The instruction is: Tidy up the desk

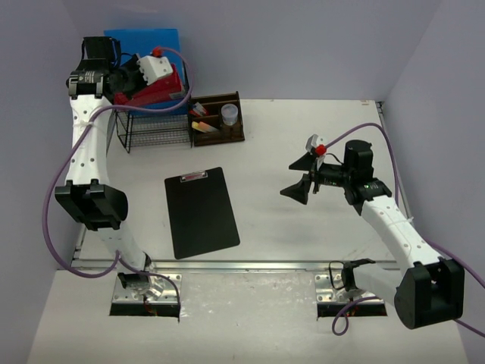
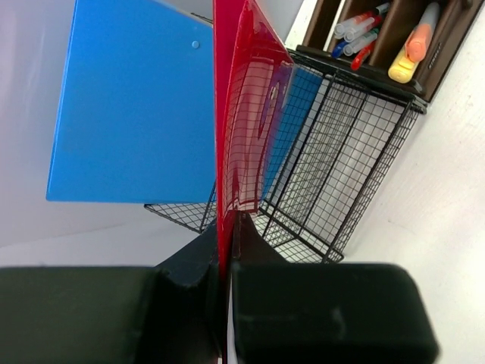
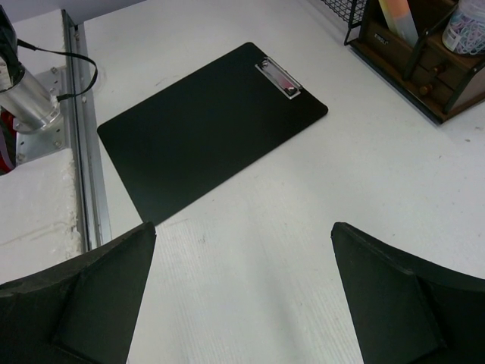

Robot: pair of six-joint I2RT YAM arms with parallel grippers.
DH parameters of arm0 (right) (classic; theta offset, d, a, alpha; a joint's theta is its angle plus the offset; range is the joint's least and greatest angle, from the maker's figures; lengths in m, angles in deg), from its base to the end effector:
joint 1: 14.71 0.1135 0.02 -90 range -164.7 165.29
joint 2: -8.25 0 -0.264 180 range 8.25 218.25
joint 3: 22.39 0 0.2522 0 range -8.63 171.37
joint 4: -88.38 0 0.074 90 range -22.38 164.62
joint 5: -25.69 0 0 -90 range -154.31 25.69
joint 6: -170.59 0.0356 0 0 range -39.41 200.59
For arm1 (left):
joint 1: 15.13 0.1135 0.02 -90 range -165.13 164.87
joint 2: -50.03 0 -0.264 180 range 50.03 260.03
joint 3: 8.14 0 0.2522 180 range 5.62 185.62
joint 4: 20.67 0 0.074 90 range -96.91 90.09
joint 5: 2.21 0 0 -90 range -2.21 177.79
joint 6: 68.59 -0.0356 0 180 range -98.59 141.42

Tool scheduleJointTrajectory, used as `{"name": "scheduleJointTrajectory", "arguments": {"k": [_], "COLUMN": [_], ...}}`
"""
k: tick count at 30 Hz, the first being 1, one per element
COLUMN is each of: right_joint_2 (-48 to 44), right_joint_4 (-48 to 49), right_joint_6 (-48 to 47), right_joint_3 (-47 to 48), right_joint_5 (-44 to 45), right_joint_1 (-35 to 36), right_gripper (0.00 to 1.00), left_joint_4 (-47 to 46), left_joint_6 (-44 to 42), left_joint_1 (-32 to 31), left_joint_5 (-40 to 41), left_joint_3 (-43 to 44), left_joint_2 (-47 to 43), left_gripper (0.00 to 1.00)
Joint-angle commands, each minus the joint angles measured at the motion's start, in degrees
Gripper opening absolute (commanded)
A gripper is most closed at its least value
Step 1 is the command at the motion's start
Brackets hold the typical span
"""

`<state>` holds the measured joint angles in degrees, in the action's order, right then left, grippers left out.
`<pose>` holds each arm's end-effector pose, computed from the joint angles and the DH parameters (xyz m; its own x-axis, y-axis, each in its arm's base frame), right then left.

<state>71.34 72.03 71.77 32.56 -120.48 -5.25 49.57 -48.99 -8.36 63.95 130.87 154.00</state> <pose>0.2275 0.0679 0.2743 -0.2757 -0.1325 -0.9521 -0.8900 0.4094 0.2007 0.3764 0.0302 0.4531 0.0154 0.8696 -0.4936 0.6131 0.3818 0.6916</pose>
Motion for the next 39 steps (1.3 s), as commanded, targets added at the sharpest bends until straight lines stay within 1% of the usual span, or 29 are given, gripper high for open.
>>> {"name": "scheduleJointTrajectory", "arguments": {"k": [1, 8, 14, 18, 25, 32, 34, 39], "right_joint_2": [-0.25, -0.06, 0.37, 0.28, 0.68, 1.43, 1.67, 1.88], "right_joint_4": [2.24, 2.24, 2.24, 1.7, 1.36, 2.24, 2.24, 2.24], "right_joint_6": [-0.41, -0.55, 0.1, -0.41, -0.27, 1.61, 1.61, 1.87], "right_joint_3": [-0.4, -0.37, -0.07, 0.12, 0.65, 1.11, 1.51, 1.77], "right_joint_5": [-1.23, -1.3, -1.93, -1.85, -2.29, -3.0, -3.24, -3.36], "right_joint_1": [-0.4, -0.52, -0.58, -0.58, -0.62, -0.66, -0.66, -0.6], "right_gripper": [0.99, 0.99, 0.99, 0.99, 0.99, 0.99, 0.99, 0.99], "left_joint_4": [-5.25, 0.25, -1.8, -1.92, 6.49, 9.63, 12.02, 17.37], "left_joint_6": [0.36, -3.92, -3.91, -4.07, -11.07, -17.67, -20.17, -22.51], "left_joint_1": [1.49, 1.67, 2.16, 3.14, 3.34, 4.67, 4.83, 5.01], "left_joint_5": [-4.98, -5.2, -2.03, -3.99, -1.55, 0.21, 0.54, -0.04], "left_joint_3": [2.72, 2.34, 1.59, 1.49, 3.15, 1.69, 2.58, 7.66], "left_joint_2": [1.15, 2.19, 3.99, 4.11, 2.73, 0.88, 1.2, 3.29], "left_gripper": [0.0, 0.0, 0.01, 0.0, 0.0, 0.0, 0.0, 0.0]}}
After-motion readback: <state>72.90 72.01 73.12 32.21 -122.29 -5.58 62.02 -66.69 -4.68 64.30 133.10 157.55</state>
